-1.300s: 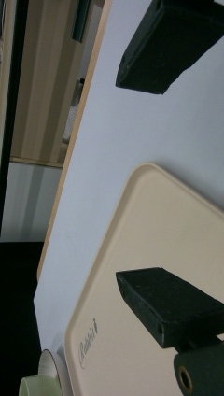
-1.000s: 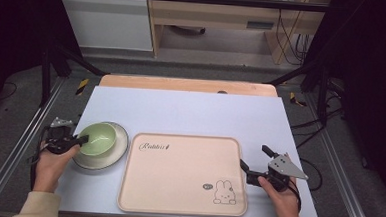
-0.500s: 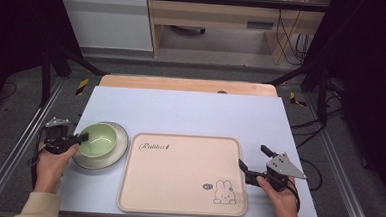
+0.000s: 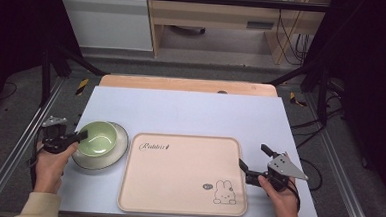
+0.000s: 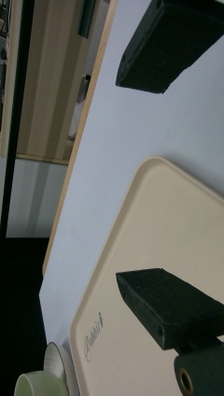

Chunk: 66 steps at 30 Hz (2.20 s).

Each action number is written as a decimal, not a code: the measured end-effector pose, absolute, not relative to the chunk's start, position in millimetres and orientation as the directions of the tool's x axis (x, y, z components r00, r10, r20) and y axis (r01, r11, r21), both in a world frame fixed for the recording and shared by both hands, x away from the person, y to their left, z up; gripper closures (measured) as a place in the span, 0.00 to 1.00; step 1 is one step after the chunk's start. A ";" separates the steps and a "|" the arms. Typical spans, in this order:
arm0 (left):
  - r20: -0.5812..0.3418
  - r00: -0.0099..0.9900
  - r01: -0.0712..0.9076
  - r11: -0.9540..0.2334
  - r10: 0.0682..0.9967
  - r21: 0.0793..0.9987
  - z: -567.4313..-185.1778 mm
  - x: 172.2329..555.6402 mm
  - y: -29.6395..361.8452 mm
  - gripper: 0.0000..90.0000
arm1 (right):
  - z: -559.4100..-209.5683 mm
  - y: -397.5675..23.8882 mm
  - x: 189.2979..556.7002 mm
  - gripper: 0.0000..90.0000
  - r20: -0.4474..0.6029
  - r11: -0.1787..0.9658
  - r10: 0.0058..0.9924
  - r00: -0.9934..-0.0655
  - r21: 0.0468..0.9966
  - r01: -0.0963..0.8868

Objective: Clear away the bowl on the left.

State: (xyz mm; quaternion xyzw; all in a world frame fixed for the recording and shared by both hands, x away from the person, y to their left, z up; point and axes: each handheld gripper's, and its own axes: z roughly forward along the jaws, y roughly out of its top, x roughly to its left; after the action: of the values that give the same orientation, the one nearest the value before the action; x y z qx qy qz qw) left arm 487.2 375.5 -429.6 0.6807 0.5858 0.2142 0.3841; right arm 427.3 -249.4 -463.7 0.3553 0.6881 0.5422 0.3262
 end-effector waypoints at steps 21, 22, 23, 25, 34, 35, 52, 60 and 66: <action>-0.191 0.218 0.599 0.023 0.957 0.800 -417.8 482.0 379.8 0.92 | -463.9 -249.0 428.4 0.08 -0.056 0.153 0.841 -0.538 0.979 0.137; -0.193 0.222 0.601 0.022 0.956 0.799 -417.9 482.1 380.4 0.92 | -463.7 -248.4 428.4 0.08 -0.055 0.153 0.841 -0.538 0.979 0.138; -0.198 0.221 0.600 0.027 0.955 0.799 -418.0 482.1 380.6 0.92 | -463.6 -247.8 428.1 0.08 -0.058 0.156 0.841 -0.539 0.978 0.138; -0.206 0.223 0.598 0.033 0.953 0.801 -416.8 481.9 380.2 0.92 | -463.1 -246.5 427.1 0.08 -0.069 0.166 0.837 -0.543 0.977 0.132; -0.226 0.234 0.590 0.047 0.946 0.806 -413.1 481.1 376.2 0.92 | -463.0 -249.0 427.6 0.07 -0.043 0.138 0.841 -0.539 0.981 0.138; -0.229 0.237 0.590 0.048 0.944 0.806 -413.4 481.4 375.2 0.92 | -461.9 -248.9 427.2 0.07 -0.029 0.123 0.841 -0.540 0.983 0.139; -0.243 0.285 0.581 0.035 0.927 0.813 -410.8 483.7 355.1 0.91 | -464.2 -251.3 428.9 0.07 -0.046 0.143 0.848 -0.527 0.979 0.144; -0.239 0.308 0.572 0.022 0.921 0.820 -408.8 482.1 344.3 0.91 | -464.5 -254.7 429.7 0.07 -0.053 0.148 0.853 -0.519 0.979 0.143; -0.245 0.321 0.555 0.028 0.915 0.831 -403.5 484.4 335.4 0.91 | -464.5 -255.3 428.1 0.07 -0.060 0.156 0.851 -0.522 0.978 0.141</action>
State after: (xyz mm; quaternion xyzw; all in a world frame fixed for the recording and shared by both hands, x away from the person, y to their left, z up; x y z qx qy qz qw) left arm 484.4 335.4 -403.5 0.6692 0.5490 0.1951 0.4612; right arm 428.1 -255.3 -464.5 0.3620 0.6854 0.5395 0.3288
